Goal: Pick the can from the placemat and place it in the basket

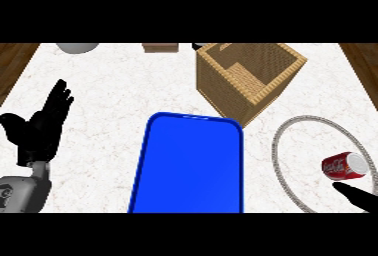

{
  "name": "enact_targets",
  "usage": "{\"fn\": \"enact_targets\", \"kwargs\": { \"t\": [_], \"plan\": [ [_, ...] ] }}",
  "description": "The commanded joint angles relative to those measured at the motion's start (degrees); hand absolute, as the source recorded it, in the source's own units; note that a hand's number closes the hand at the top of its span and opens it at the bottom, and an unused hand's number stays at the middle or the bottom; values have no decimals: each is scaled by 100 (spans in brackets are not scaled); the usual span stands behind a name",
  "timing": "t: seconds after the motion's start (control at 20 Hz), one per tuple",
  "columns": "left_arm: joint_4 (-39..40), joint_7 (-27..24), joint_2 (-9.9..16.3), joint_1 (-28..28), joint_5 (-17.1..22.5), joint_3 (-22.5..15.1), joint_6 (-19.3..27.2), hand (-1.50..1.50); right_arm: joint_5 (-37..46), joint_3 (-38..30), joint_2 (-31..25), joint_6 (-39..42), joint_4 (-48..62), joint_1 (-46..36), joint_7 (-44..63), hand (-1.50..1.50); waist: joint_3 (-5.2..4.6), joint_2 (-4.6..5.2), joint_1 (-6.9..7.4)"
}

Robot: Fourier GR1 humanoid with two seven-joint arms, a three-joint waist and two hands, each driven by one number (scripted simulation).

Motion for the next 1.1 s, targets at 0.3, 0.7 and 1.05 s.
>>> {"fn": "enact_targets", "kwargs": {
  "t": [0.3, 0.7, 1.05],
  "plan": [
    [-35, 349, -428, -276, -583, 140, 44, 0, 763, -244, 780, 353, 403, -601, 61, -150, 1, 1, -4],
    [15, 437, -708, -361, -804, 238, -97, 0, 917, -553, 1100, 626, 819, -1062, 126, -150, 1, 2, 1],
    [8, 93, -550, -22, -611, 699, -657, 0, 711, -878, 1277, 680, 1609, -917, -736, -150, 2, 1, 7]
  ]
}}
